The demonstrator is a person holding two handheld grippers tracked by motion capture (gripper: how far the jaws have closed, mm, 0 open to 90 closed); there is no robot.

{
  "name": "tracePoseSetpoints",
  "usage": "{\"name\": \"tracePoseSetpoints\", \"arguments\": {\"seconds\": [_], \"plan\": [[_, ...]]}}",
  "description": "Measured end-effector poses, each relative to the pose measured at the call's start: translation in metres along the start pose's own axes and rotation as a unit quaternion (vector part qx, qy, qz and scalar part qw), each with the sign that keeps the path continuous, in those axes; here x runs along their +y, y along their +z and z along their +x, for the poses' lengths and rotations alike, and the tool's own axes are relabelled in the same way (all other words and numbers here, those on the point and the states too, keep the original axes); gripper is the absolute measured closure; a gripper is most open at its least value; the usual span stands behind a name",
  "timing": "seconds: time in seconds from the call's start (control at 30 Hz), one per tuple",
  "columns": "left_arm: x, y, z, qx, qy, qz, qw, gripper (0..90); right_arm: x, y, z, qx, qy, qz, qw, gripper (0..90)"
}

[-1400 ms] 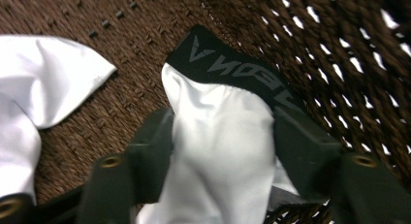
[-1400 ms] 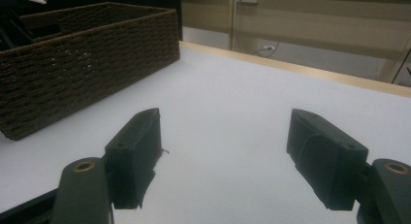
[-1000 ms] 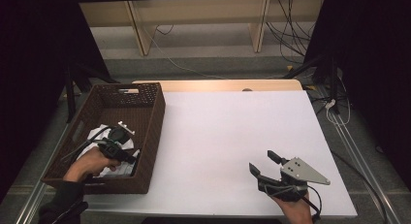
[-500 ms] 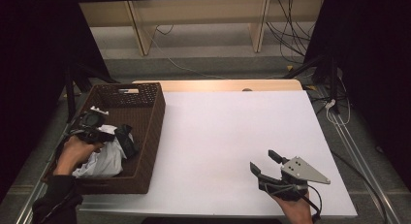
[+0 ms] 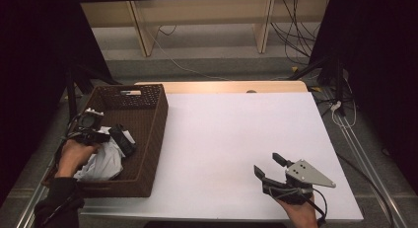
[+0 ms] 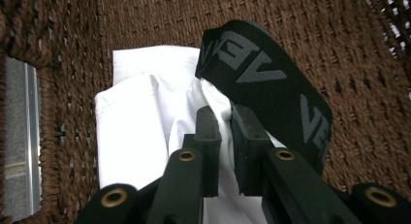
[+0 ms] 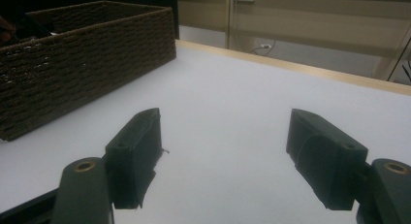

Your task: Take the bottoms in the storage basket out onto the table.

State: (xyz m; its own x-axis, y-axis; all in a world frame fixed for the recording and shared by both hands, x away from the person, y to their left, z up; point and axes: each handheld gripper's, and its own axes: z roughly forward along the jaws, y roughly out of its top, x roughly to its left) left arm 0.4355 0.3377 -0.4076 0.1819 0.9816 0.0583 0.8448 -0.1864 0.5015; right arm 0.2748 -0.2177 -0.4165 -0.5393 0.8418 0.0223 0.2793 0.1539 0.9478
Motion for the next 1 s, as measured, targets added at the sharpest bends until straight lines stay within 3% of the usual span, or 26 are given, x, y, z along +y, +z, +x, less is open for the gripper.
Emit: {"name": "tracePoseSetpoints", "arguments": {"seconds": [0.07, 0.17, 0.23, 0.3, 0.47, 0.57, 0.63, 0.7, 1.0], "plan": [[-0.001, 0.001, 0.0, 0.004, 0.002, 0.001, 1.0, 78.5, 0.0, 0.0, 0.0, 0.0, -0.001, 0.0, 1.0, 29.7], [-0.002, 0.004, 0.0, -0.008, -0.001, 0.007, 0.9999, 76.0, 0.0, 0.0, 0.0, 0.0, -0.001, -0.001, 1.0, 29.7], [-0.004, 0.007, 0.001, -0.024, -0.01, 0.014, 0.9996, 63.0, 0.0, 0.0, 0.0, 0.0, -0.001, -0.003, 1.0, 29.7], [-0.005, 0.008, 0.001, -0.033, -0.013, 0.015, 0.9993, 61.1, 0.0, -0.001, 0.0, 0.001, -0.002, -0.003, 1.0, 29.7], [-0.005, 0.009, 0.001, -0.034, -0.021, 0.038, 0.9985, 30.2, 0.0, 0.0, 0.0, 0.001, -0.001, -0.001, 1.0, 30.0], [-0.005, 0.01, 0.0, -0.019, -0.022, 0.052, 0.9982, 15.3, 0.0, 0.0, 0.0, 0.001, -0.003, 0.0, 1.0, 30.0], [-0.005, 0.015, 0.001, -0.001, -0.029, 0.063, 0.9976, 13.6, 0.0, 0.0, 0.0, 0.001, -0.003, 0.0, 1.0, 30.0], [-0.006, 0.018, 0.002, 0.001, -0.028, 0.073, 0.997, 8.8, 0.0, 0.0, 0.0, 0.001, -0.002, -0.001, 1.0, 30.0], [-0.01, 0.031, 0.006, -0.001, -0.038, 0.112, 0.993, 2.2, 0.0, 0.0, 0.0, 0.002, -0.004, 0.003, 1.0, 30.1]]}}
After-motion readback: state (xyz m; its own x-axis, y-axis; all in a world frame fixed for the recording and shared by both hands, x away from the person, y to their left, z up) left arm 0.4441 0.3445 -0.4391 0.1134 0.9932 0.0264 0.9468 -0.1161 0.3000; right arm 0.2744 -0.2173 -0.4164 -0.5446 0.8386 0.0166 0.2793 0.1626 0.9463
